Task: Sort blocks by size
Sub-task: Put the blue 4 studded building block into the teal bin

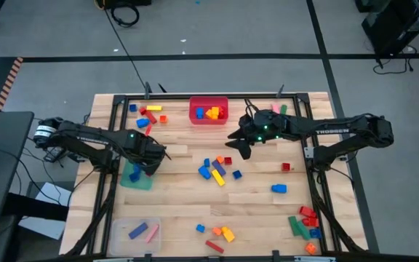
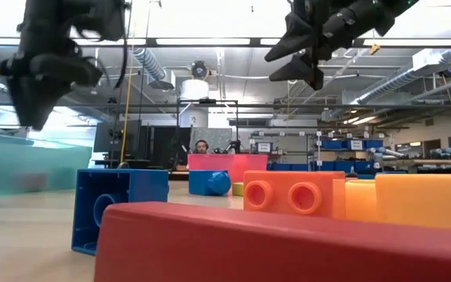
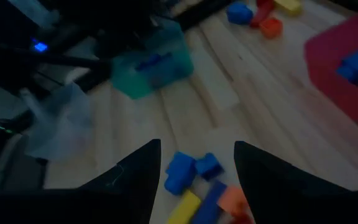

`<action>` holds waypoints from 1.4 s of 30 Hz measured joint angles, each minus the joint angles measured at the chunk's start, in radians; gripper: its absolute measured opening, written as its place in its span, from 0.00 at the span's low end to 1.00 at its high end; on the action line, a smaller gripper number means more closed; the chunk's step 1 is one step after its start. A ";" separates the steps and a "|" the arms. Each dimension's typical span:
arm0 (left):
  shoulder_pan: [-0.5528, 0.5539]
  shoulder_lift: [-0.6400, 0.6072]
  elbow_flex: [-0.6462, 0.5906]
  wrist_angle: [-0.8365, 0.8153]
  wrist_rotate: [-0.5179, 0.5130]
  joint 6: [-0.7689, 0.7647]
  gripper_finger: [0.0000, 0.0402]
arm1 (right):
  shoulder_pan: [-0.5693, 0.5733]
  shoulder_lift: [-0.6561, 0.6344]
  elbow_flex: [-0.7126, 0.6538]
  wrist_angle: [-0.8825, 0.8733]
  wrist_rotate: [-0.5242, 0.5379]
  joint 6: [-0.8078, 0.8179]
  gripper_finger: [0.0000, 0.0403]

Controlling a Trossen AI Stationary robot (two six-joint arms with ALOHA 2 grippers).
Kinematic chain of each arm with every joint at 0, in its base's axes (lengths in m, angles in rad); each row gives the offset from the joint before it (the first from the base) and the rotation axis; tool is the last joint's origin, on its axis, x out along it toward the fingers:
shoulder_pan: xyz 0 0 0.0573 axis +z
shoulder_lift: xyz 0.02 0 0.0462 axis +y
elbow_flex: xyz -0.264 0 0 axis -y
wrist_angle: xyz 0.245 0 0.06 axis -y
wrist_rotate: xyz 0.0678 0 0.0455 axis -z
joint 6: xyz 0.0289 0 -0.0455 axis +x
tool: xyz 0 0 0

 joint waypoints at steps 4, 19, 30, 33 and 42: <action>0.000 0.000 0.094 -0.020 -0.049 0.002 0.57 | 0.032 0.000 0.087 -0.211 0.095 -0.060 0.54; 0.000 0.003 0.246 0.310 -0.151 0.104 0.57 | 0.217 0.052 0.174 -0.704 0.202 -0.287 0.54; -0.002 0.040 0.246 0.475 -0.153 0.150 0.57 | 0.333 0.284 0.174 -0.656 0.178 -0.548 0.67; -0.002 0.079 0.246 0.503 -0.144 0.149 0.57 | 0.344 0.341 0.174 -0.616 0.177 -0.593 0.72; -0.013 0.185 0.246 0.585 -0.073 0.148 0.57 | 0.323 0.452 0.173 -0.506 0.176 -0.657 0.78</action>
